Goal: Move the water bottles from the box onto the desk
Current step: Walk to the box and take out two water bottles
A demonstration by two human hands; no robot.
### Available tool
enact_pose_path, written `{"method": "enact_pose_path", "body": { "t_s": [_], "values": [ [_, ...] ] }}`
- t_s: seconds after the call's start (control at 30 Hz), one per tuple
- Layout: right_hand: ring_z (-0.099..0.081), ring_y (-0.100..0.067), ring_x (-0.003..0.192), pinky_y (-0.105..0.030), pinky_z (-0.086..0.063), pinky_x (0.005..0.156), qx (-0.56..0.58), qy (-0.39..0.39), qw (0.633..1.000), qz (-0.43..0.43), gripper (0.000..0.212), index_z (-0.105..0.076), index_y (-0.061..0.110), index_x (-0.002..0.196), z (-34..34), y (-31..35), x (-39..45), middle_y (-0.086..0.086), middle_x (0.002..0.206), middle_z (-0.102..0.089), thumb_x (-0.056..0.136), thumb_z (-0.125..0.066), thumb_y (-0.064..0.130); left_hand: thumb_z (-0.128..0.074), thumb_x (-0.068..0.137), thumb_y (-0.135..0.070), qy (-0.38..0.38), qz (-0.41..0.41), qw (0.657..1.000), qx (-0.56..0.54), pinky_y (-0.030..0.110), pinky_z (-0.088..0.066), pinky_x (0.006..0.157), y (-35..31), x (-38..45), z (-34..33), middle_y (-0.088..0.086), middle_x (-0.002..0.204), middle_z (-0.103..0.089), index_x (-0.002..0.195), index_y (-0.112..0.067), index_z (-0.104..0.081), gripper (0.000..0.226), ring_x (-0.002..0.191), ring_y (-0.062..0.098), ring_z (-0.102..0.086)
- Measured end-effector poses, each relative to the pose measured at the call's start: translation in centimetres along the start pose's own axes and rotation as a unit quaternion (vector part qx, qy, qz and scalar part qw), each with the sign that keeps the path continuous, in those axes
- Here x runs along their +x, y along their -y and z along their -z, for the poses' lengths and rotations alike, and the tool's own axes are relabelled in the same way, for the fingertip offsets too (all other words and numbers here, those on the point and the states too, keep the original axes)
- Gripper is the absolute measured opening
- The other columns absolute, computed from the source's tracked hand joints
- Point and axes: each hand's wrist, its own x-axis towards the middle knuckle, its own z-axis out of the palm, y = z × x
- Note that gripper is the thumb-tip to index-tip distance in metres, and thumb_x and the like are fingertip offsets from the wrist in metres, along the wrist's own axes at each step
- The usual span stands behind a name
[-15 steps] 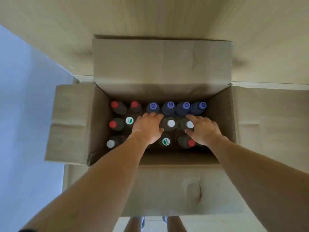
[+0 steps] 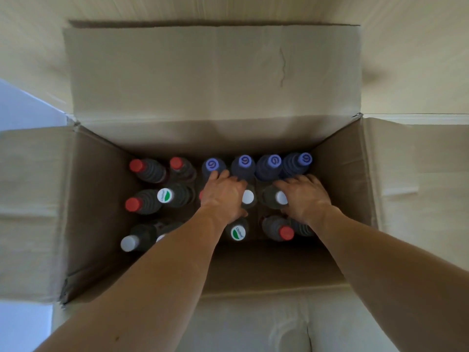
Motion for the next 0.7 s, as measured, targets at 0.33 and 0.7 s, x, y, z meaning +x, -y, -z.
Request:
{"method": "enact_pose_path", "body": {
  "t_s": [0.33, 0.7],
  "values": [
    [-0.043, -0.022, 0.131, -0.043, -0.021, 0.115, -0.03, -0.026, 0.999, -0.014, 0.059, -0.047, 0.033, 0.136, -1.0, 1.0, 1.6, 0.003, 0.129, -0.06, 0.083, -0.072, 0.039, -0.073, 0.078, -0.056, -0.032, -0.004, 0.998, 0.052, 0.04, -0.031, 0.103, -0.1, 1.5, -1.9, 0.0, 0.112, -0.066, 0.118, -0.023, -0.061, 0.053, 0.121, 0.025, -0.043],
    [-0.047, -0.02, 0.127, -0.042, -0.024, 0.111, 0.082, -0.044, 0.995, 0.021, 0.054, -0.053, 0.035, 0.128, 1.8, 0.5, -0.5, 0.005, 0.127, -0.057, 0.079, -0.075, 0.041, -0.078, 0.078, -0.043, -0.042, -0.029, 0.994, -0.093, 0.04, -0.044, 0.096, 1.7, -0.5, 3.4, 0.004, 0.113, -0.064, 0.113, -0.02, -0.06, 0.045, 0.116, 0.028, -0.05]
  ]
}}
